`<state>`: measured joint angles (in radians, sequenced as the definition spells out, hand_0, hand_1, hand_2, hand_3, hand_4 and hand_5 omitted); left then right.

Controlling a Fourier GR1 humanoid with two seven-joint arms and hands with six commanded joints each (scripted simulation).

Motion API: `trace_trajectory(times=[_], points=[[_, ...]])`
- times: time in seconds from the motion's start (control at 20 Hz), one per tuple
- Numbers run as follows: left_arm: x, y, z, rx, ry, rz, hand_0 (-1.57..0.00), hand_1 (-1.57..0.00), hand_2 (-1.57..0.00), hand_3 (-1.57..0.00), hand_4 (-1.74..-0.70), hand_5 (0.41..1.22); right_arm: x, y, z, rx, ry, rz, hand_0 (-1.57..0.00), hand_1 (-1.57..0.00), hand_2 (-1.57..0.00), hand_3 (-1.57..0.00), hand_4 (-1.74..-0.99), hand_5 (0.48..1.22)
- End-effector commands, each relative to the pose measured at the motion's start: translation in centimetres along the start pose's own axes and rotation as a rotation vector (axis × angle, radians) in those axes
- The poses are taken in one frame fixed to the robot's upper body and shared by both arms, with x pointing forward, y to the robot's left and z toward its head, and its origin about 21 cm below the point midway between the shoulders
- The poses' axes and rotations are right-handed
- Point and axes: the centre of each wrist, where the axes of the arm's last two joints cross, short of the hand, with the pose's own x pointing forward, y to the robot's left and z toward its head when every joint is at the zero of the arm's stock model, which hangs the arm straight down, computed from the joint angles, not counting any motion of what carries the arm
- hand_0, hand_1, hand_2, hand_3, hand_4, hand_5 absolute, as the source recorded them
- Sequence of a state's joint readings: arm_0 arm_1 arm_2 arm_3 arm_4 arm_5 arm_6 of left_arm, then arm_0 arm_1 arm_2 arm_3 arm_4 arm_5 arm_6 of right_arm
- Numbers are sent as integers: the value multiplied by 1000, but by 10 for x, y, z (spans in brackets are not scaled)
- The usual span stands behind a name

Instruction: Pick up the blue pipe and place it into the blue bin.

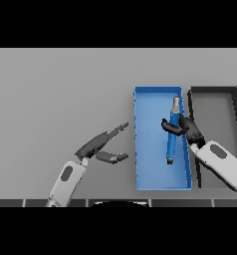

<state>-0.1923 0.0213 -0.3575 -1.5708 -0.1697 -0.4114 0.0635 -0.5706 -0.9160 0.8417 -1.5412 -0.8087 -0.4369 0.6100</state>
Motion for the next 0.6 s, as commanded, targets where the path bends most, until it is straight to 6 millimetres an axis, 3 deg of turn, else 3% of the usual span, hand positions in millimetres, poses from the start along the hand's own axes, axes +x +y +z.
trace_trajectory(times=[0.0,0.25,0.55], points=[[-1,0,0,-1,-2,1,1,1,1,1,-930,496,-1,1,0,5,15,30,-92,-87,-84,-24,-1175,788],[-2,-2,-1,-5,-5,8,1,1,1,1,-932,497,0,5,0,16,18,71,-30,-28,-27,-7,-1099,725],[-9,-1,6,-6,-7,-3,1,1,1,1,-930,495,3,0,0,36,-3,109,-19,-17,-17,-4,-1084,714]])
